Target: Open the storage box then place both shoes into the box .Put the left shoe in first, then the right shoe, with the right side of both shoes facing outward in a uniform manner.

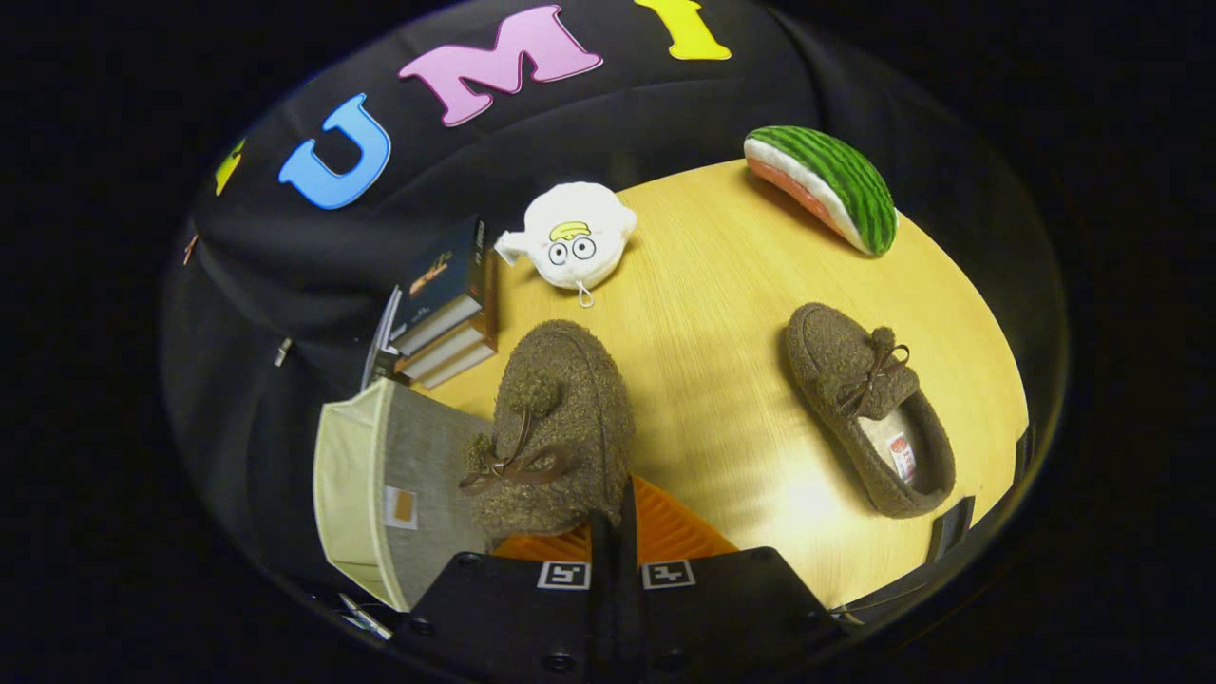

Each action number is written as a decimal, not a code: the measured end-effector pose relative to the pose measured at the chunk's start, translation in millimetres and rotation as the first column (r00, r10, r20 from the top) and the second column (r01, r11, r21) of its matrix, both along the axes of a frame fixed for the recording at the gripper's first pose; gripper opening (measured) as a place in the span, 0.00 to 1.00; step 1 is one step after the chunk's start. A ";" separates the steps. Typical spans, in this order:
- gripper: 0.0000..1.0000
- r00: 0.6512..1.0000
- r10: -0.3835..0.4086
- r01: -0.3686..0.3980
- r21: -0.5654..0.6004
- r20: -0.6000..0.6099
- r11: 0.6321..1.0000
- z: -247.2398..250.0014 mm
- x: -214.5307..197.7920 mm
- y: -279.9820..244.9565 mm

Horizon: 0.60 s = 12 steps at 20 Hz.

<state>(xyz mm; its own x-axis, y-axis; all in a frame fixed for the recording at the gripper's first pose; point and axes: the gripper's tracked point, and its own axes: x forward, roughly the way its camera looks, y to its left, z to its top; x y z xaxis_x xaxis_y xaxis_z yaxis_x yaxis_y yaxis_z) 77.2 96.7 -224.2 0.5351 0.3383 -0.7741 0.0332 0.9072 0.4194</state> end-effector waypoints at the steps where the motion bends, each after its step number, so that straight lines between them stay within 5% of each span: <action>1: 0.05 1.000 0.000 -0.001 0.023 0.014 1.000 16.2 1.2 5.9; 7: 0.05 0.999 -0.021 0.010 0.236 0.045 0.972 98.0 -5.3 81.0; 12: 0.05 1.000 0.017 -0.021 0.311 0.016 0.950 105.2 -19.1 151.7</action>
